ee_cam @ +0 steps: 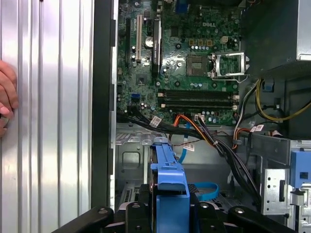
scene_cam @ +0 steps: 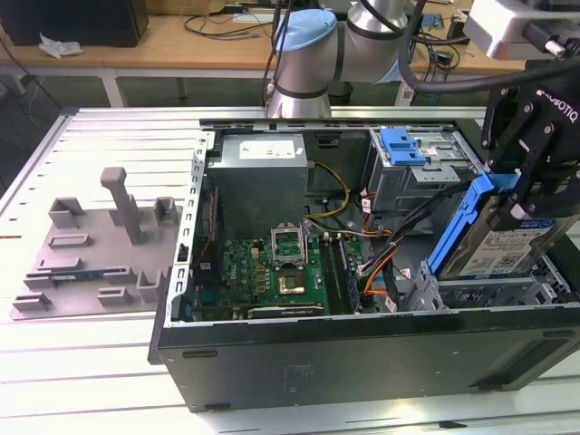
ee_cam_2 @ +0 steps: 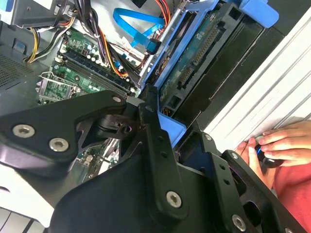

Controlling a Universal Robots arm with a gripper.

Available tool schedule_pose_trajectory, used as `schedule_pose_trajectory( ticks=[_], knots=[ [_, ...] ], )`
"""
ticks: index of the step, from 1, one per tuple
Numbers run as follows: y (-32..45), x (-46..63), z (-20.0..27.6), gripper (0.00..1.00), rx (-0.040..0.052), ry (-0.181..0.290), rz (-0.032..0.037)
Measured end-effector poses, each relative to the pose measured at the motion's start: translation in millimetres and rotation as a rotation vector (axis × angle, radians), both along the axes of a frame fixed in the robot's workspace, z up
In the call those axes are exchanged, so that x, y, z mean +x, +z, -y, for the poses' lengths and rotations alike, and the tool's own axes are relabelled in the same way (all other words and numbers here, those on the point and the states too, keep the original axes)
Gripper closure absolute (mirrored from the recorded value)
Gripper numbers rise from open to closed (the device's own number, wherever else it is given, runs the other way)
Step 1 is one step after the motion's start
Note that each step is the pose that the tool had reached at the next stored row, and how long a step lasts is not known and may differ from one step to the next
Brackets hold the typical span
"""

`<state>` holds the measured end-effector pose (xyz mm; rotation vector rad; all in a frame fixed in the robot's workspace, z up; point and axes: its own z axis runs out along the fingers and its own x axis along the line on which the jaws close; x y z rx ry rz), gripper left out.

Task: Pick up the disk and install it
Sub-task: 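Insert the disk into the insertion slot, then insert the first disk wire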

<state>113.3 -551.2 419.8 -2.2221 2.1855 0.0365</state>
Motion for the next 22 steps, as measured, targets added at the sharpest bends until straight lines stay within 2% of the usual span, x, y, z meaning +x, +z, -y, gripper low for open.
schedule_pose_trajectory(
  ticks=[7,10,11,22],
  knots=[
    [-9.8,0.0,0.0,0.63,0.0001,0.0,0.0006],
    [-19.8,0.1,0.0,0.63,0.0,0.0,0.0014],
    [-20.1,0.1,0.0,0.56,0.0001,0.0,0.0014],
    [-20.6,0.1,0.0,0.56,0.0,0.0,0.0014]
  ],
)
